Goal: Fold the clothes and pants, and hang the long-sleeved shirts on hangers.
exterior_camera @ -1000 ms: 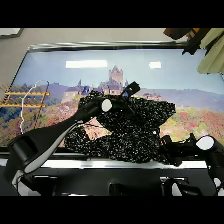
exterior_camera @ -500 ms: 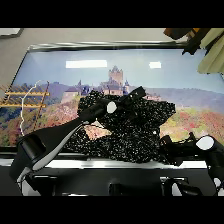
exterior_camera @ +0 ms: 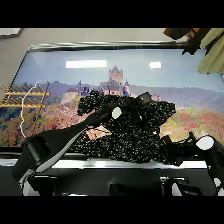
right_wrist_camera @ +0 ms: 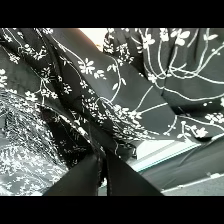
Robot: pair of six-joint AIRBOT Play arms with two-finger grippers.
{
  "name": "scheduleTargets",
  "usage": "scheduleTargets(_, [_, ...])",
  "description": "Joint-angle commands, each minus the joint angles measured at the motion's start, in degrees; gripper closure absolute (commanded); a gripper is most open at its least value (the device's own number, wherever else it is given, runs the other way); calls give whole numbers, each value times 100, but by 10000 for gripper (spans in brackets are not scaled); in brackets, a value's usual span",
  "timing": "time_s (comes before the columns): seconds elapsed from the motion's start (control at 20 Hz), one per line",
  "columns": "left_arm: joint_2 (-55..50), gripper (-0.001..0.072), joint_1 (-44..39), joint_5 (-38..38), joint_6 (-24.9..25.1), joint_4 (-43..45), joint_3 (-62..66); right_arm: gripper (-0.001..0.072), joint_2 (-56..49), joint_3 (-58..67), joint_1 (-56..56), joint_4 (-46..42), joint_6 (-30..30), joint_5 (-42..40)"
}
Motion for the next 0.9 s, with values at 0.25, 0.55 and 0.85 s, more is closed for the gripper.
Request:
scheduleTargets(0.25, [-55,276,-37,592,20,0,9,673,4,-2,-4,2,-138,48])
scheduleTargets(0.55, [-92,281,-98,693,20,-369,9,673,4,-2,-2,0,-142,66])
scheduleTargets(0.85, [-92,683,-221,697,22,-448,9,673,4,-2,-4,0,-142,72])
